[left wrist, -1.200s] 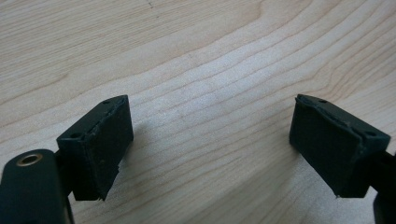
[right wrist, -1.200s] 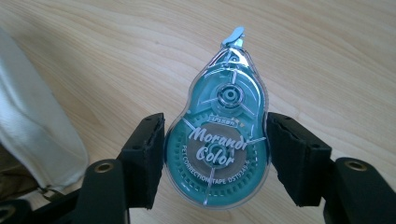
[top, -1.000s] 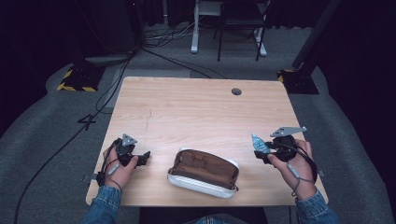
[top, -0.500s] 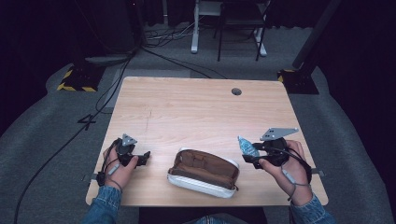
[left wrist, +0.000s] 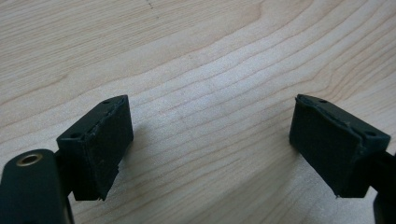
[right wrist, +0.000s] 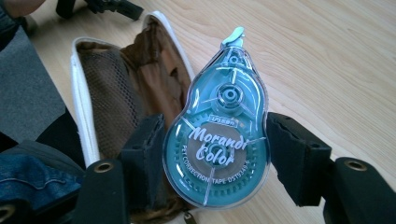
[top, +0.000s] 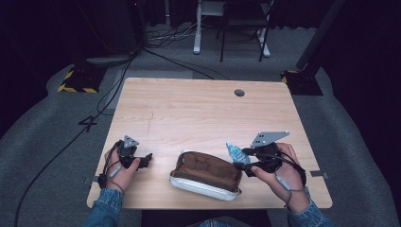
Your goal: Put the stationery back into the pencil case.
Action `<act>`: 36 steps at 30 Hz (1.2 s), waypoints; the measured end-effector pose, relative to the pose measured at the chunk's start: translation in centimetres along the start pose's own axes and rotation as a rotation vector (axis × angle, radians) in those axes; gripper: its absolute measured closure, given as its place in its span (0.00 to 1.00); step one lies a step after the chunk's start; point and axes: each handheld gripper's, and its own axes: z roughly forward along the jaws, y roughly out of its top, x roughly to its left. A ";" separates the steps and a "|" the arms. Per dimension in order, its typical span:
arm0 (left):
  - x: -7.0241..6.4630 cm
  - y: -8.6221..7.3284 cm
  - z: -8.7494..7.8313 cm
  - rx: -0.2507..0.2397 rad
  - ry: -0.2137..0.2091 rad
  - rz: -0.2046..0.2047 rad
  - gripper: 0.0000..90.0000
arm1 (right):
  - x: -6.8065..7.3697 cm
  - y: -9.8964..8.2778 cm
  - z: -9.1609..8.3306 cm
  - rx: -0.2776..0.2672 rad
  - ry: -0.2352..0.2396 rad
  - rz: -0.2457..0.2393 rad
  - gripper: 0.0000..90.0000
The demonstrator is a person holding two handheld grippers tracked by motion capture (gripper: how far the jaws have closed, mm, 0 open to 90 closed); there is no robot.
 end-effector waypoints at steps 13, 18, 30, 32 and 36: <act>0.0 0.0 0.0 0.000 0.000 0.000 0.15 | 2.0 1.4 2.3 0.031 0.074 -0.050 0.44; 0.0 0.1 0.1 0.000 0.000 0.001 0.15 | 2.4 1.6 3.2 0.043 0.091 -0.058 0.44; 0.0 0.1 0.1 0.000 0.000 0.001 0.15 | 2.9 1.3 5.4 0.052 0.109 -0.119 0.44; 0.0 0.1 0.1 0.001 0.000 0.001 0.15 | 3.1 1.3 5.6 0.056 0.113 -0.128 0.44; 0.0 0.1 0.1 0.001 -0.001 0.000 0.15 | 3.5 1.3 6.0 0.074 0.125 -0.153 0.44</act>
